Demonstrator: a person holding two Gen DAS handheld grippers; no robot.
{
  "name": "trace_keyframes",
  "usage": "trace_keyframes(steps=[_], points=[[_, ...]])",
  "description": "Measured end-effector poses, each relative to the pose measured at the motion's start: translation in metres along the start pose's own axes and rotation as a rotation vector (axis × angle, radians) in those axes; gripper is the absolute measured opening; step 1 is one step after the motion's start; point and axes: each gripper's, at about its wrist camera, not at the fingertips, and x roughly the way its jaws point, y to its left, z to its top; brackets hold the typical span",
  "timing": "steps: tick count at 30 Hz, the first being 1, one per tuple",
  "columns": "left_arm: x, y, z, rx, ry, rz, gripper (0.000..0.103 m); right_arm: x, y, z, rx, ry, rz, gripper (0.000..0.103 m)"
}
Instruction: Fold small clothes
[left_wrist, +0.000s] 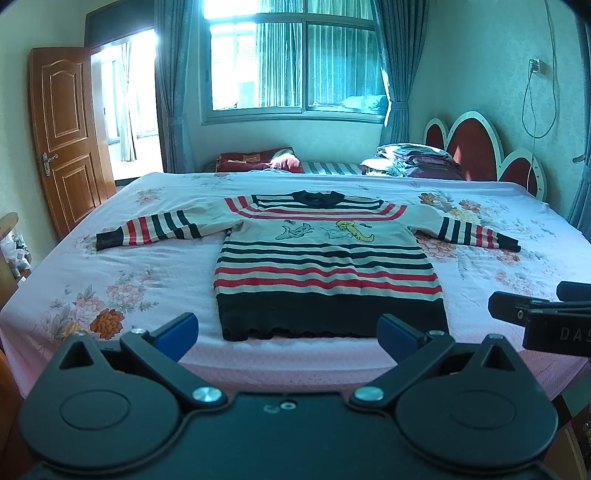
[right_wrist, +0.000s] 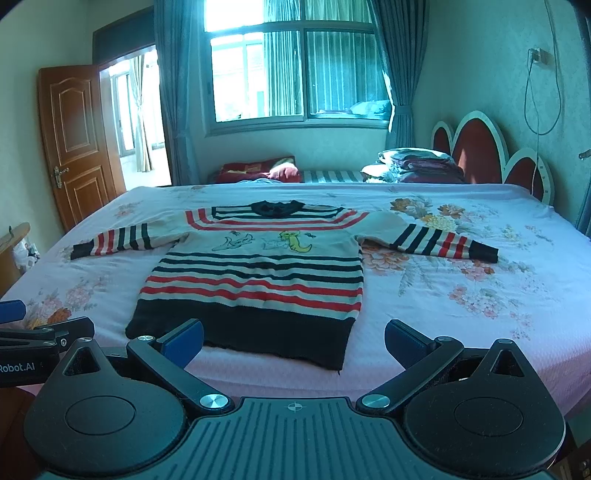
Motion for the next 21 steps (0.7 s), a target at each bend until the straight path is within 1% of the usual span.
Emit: trace_keyframes(steps=[21], points=[[0.0016, -0.0086, -0.0014, 0.022, 0.004, -0.008, 0.103, 0.0009, -0.0047, 0.0012, 0.001, -0.002, 0.0, 0.103]])
